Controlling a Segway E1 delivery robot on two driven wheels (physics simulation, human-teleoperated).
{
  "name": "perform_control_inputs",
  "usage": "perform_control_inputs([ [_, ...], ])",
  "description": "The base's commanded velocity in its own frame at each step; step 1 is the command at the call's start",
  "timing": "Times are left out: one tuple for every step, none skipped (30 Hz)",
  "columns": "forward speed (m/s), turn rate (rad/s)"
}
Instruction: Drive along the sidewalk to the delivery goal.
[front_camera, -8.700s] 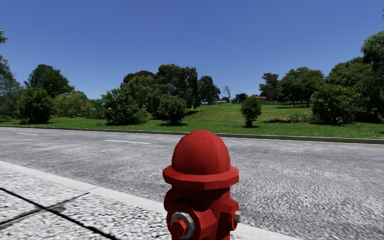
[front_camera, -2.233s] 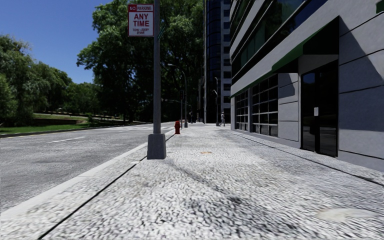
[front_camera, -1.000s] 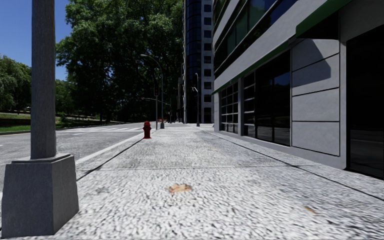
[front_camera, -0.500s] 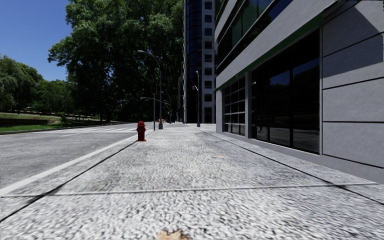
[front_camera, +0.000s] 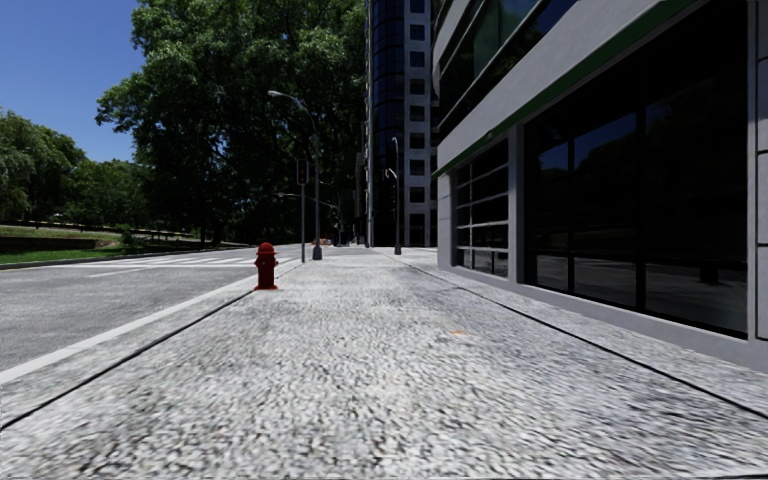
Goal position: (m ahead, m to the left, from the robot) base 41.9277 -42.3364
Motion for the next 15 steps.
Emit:
perform_control_inputs([
  [2.00,0.00],
  [2.00,0.00],
  [2.00,0.00],
  [2.00,0.00],
  [2.00,0.00],
  [2.00,0.00],
  [2.00,0.00],
  [2.00,0.00],
  [2.00,0.00],
  [2.00,0.00],
  [2.00,0.00],
  [2.00,0.00],
  [2.00,0.00],
  [2.00,0.00],
  [2.00,0.00],
])
